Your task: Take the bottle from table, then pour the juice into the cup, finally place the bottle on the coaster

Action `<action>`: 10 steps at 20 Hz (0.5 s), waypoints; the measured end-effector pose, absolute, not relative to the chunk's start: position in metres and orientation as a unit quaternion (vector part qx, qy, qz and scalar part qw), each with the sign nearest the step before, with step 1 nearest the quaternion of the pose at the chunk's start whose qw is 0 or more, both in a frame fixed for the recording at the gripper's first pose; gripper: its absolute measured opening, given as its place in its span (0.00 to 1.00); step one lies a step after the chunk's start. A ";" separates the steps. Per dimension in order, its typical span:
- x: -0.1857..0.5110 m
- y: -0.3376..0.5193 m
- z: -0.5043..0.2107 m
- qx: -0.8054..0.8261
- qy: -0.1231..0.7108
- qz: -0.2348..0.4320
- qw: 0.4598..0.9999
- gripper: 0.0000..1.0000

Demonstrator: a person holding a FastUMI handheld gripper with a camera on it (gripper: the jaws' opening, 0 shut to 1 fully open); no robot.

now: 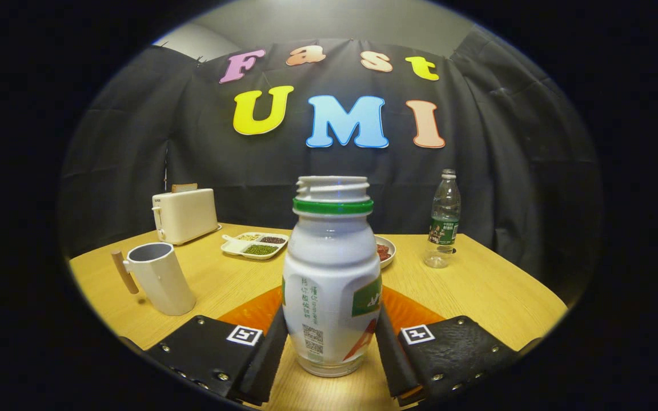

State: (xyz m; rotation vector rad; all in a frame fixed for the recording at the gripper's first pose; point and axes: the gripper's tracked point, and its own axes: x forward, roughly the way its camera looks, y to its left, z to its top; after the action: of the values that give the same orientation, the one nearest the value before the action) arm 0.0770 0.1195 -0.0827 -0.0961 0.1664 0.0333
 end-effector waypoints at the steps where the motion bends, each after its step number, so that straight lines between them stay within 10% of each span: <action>1: 0.078 0.121 -0.082 -0.058 0.084 0.017 0.995 0.72; 10: 0.086 0.143 -0.046 -0.180 0.067 0.021 0.981 0.70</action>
State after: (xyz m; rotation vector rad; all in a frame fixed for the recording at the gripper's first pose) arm 0.0865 0.1430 -0.0459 -0.3626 0.1358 0.0423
